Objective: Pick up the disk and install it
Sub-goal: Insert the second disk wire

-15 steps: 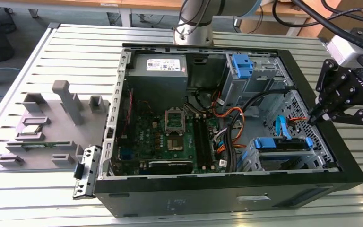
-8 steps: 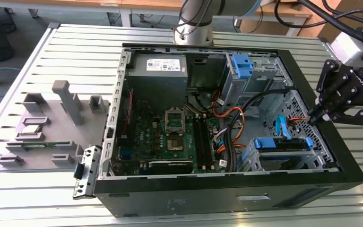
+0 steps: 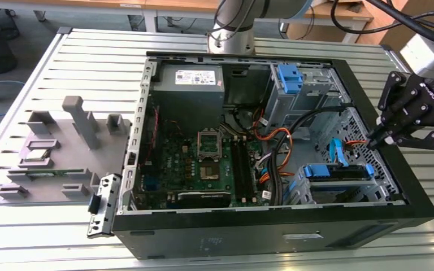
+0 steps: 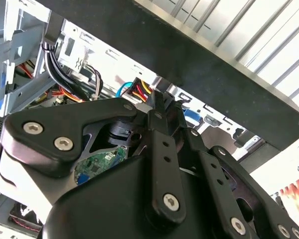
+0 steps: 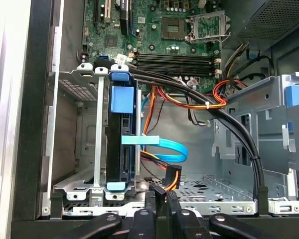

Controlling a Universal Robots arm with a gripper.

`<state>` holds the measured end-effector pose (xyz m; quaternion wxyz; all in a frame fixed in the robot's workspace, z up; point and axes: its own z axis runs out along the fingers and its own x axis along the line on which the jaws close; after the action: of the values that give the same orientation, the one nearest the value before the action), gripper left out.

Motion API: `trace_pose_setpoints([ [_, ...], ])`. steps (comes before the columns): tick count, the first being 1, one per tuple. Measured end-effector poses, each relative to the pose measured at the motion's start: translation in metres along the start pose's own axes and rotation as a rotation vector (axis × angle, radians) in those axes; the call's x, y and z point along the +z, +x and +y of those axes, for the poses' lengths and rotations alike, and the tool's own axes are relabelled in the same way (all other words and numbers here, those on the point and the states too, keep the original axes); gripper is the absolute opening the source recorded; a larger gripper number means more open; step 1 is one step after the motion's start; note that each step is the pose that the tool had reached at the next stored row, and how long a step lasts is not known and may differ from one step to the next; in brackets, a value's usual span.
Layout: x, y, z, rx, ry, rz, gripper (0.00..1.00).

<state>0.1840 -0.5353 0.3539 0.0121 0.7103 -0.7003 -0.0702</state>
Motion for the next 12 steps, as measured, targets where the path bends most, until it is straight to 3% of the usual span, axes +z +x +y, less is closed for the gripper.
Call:
trace_pose_setpoints([
  [2,-0.0001,0.0001,-0.0018,0.001,-0.0076,0.0014,0.24],
  [6,-0.0005,0.0001,-0.0078,0.004,-0.0366,0.0045,0.24],
  [9,-0.0009,0.0002,-0.0135,0.007,-0.0655,0.007,0.24],
  [12,-0.0013,0.0003,-0.0201,0.01,-0.1014,0.012,0.24],
])
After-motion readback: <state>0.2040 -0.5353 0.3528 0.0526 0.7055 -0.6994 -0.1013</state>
